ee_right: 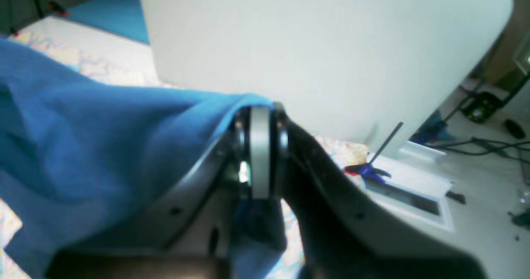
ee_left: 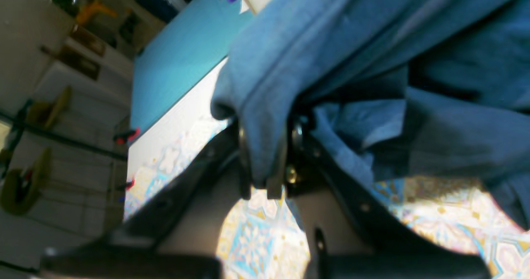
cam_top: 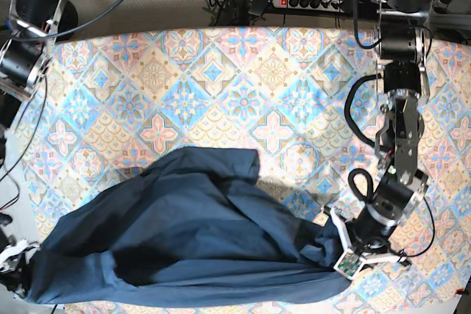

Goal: Layout the t-shirt on the table in an organized manner, then fold the t-shirt properly
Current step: 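Lift and swing the shirt with the left gripper, then lay it down, then reach the right gripper to the shirt's loose end and grasp it, then pull the shirt lengthwise with the right gripper away from the left gripper, then release the shirt with both grippers and regrasp its edges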

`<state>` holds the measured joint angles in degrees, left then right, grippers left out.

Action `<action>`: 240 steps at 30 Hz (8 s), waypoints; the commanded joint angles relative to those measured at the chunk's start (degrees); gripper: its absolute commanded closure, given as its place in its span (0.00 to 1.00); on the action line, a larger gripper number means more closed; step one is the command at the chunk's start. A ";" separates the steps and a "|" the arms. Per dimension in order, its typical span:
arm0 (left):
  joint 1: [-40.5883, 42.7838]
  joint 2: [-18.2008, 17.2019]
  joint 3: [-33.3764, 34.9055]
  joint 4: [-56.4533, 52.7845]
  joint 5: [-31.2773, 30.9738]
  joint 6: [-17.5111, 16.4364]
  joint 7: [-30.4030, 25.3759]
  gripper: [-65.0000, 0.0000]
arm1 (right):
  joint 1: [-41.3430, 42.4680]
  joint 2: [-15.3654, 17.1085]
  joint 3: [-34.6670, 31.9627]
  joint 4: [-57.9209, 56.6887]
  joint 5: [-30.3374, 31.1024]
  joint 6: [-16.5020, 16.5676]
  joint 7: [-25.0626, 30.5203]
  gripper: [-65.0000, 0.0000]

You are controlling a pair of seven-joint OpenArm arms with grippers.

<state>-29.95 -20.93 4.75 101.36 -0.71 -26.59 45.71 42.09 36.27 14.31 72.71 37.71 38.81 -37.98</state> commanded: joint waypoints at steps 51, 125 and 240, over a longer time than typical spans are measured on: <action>26.39 0.66 -10.69 17.19 -7.42 0.44 -1.71 0.98 | -38.88 9.14 37.61 36.44 28.26 1.19 -6.02 1.00; 54.35 -2.59 -19.92 15.61 -7.16 0.44 -9.80 0.84 | -35.01 -7.57 -33.69 37.05 -17.27 1.19 -10.59 0.57; 47.49 5.24 -38.64 14.81 -6.98 0.52 -9.89 0.87 | 10.71 -21.90 -19.71 -27.74 -42.07 -16.87 22.28 0.71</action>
<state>17.82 -14.92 -33.67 115.31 -7.29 -26.28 37.32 50.48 14.09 -5.58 43.88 -4.95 22.24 -17.19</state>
